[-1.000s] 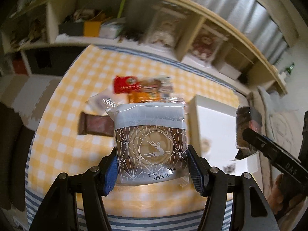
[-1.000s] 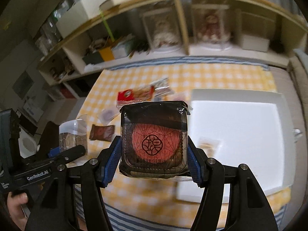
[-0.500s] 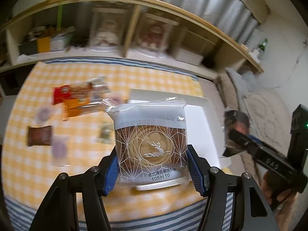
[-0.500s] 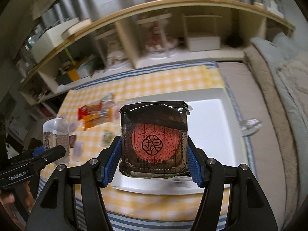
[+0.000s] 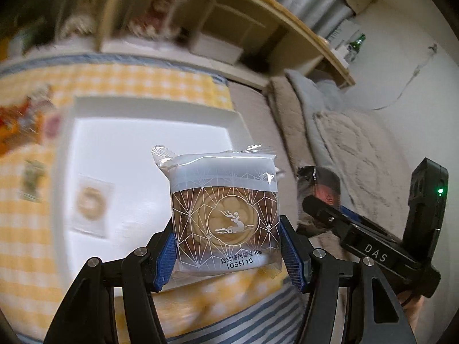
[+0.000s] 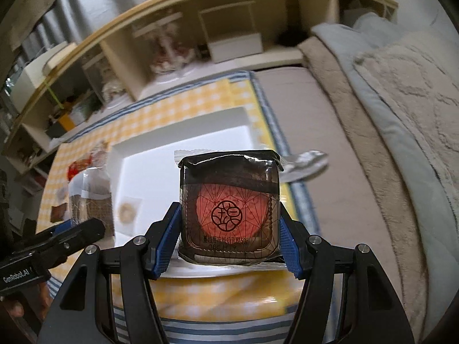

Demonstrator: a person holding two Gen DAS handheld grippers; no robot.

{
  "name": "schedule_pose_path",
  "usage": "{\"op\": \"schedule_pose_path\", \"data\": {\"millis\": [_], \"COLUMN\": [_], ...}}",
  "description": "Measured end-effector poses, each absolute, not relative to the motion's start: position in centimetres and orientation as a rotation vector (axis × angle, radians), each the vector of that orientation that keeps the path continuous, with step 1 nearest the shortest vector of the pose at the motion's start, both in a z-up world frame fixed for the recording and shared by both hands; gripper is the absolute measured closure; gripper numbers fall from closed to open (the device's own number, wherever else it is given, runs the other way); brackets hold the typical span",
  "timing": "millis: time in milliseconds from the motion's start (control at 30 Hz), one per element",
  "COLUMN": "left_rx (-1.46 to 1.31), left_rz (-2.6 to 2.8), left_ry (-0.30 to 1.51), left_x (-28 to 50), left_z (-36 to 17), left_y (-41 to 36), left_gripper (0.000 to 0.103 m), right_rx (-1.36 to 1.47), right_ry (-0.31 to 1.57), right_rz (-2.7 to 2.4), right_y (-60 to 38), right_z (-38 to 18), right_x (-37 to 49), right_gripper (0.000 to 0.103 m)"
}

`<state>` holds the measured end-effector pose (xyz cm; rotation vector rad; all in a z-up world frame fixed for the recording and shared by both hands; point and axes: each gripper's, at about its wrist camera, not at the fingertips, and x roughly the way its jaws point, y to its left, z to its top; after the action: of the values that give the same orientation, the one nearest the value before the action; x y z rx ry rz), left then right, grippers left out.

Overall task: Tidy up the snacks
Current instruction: 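Carry both mooncakes into the white tray and open both tools to release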

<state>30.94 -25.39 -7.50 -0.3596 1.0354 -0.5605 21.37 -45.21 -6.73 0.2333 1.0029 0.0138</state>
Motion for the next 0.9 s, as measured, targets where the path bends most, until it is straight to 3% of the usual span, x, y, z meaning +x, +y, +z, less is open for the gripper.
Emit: {"op": "schedule_pose_path", "data": {"millis": [600, 900], "left_rx": [-0.635, -0.574], "left_rz": [-0.638, -0.538], "left_ry": [1.231, 1.203], "left_x": [39.8, 41.1], "left_z": [-21.7, -23.3], "left_y": [-28.6, -25.0], "left_gripper": [0.042, 0.042], "right_rx": [0.196, 0.2], "right_ry": [1.07, 1.086], "right_rz": [-0.011, 0.042], "right_y": [-48.5, -46.9], "right_z": [-10.7, -11.5], "right_x": [22.4, 23.3], "right_gripper": [0.039, 0.039]}}
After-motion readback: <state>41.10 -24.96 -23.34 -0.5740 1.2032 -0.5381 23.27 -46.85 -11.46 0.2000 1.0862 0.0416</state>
